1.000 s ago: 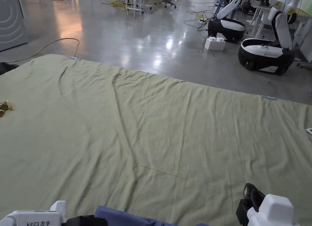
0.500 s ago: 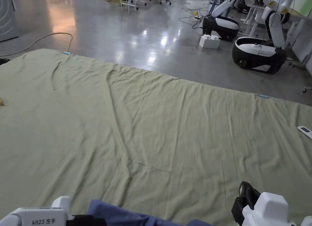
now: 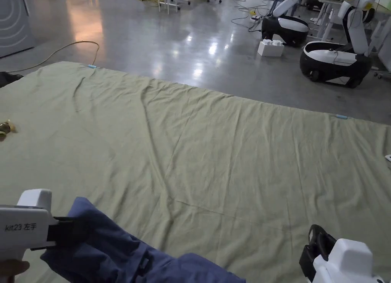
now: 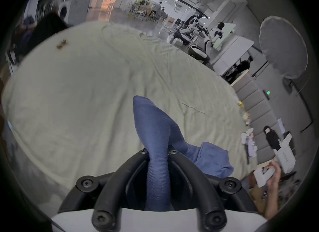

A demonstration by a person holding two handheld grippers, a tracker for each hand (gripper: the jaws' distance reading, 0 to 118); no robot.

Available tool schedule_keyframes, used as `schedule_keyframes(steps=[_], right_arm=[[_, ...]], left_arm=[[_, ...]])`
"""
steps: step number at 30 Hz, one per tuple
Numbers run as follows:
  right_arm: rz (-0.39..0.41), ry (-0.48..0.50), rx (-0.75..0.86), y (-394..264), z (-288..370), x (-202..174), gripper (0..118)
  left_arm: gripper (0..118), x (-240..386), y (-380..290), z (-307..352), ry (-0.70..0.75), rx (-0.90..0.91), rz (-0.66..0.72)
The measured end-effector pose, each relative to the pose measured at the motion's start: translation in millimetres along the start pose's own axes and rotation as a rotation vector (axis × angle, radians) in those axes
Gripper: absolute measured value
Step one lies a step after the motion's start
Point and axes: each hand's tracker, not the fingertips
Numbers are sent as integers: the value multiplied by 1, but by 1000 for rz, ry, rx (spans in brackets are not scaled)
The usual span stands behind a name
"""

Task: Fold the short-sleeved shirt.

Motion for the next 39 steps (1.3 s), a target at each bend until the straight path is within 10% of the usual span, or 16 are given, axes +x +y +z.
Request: schedule_keyframes(steps=[32,39], right_arm=[[-32,-15,-31,-17,10,14,1],[-35,-11,-36,-18,10,13,1]], left_arm=[[15,244,-107,-123,-8,-233,-351],[63,232,-94,-103,-155,-220,-206]])
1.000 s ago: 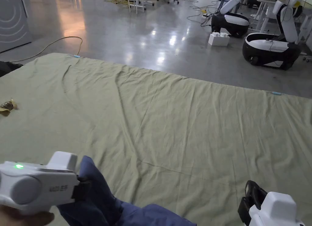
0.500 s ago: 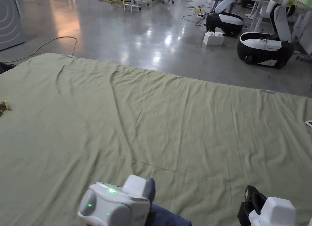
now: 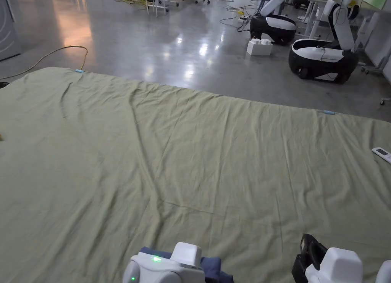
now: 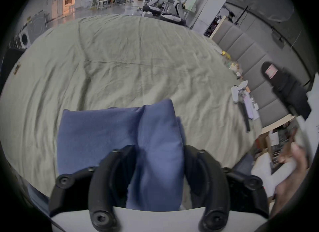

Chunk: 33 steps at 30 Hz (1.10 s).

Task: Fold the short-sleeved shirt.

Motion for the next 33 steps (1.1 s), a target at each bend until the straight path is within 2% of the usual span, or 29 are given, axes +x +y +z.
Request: schedule_keyframes(steps=[4,7,8,9,10,11,16,24,27,30,33], right_arm=[[-6,-2,-2,-1,0,1,1],[-8,-2,-4,-2,0,2,1],[-8,-2,-5,-3,0,2,1],[-9,0,-6,-3,0,2,1],[-11,0,-7,-3,-1,2,1],[-12,0,-7,-3,0,2,1],[-8,-3,-10,-5,1,4,1],[-2,-11,-12,-4,6,9,1],[0,-13,-8,-3,6,10,1],[2,-11,-1,-2,6,8,1],[4,-5,5,2,5,5,1]], left_arm=[[63,-16,8,34,-85,63,98],[62,-27,13,47,-76,113,122],[56,-29,14,46,-47,113,122],[44,-30,15,43,-13,102,121],[26,-29,14,36,12,81,114],[16,-28,12,30,18,61,113],[16,-16,-4,-9,-62,-60,106],[10,-7,-29,-65,-67,-49,112],[10,-9,-32,-67,-76,-19,133],[10,1,-32,-63,-61,-4,52],[10,3,-29,-48,-89,18,34]])
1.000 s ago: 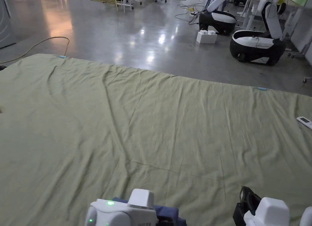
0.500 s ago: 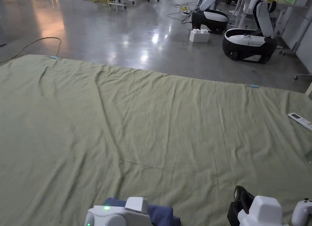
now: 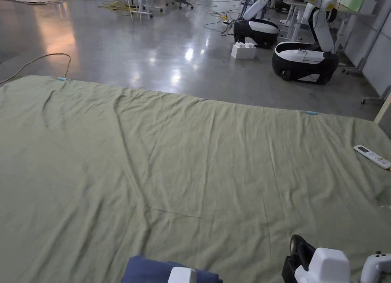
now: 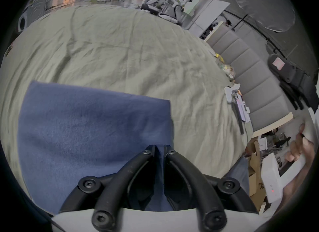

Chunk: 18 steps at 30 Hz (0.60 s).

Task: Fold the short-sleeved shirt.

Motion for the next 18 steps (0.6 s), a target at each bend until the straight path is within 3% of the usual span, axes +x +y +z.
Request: schedule_keyframes(steps=[3,8,14,18], right_arm=[[7,0,18,7,-1,-3,1],[20,-3,58,24,-6,-7,1],[28,-47,126,49,-12,-18,1],[21,-65,181,59,-11,-24,1]], left_arm=[[10,1,13,27,-44,89,-43],[10,-3,49,89,8,333,-155],[10,-12,77,147,365,743,-294],[10,-30,84,169,453,889,-229]])
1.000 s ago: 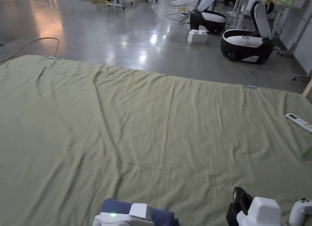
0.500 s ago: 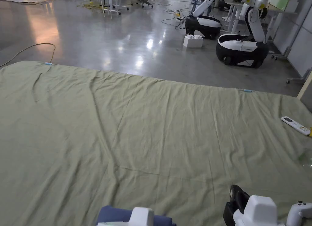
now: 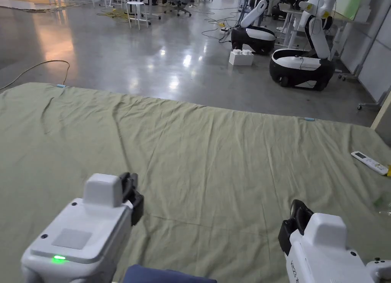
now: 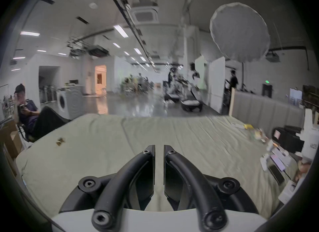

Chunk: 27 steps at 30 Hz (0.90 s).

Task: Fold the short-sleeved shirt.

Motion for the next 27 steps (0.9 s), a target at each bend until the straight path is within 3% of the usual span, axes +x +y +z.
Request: schedule_keyframes(steps=[6,17,18,21,27], right_arm=[[-5,-22,30,10,-7,0,1],[-8,-71,13,13,-1,11,1],[-48,-58,-43,6,3,10,1],[-17,20,-99,-10,18,-5,1],[41,219,-286,-77,44,-79,1]], left_arm=[[10,-30,0,-3,138,45,-47],[10,-62,-12,0,108,-17,-28],[10,-64,-14,0,103,-26,-33],[10,-71,-24,1,89,-58,-25],[10,-85,-59,5,51,-207,49]])
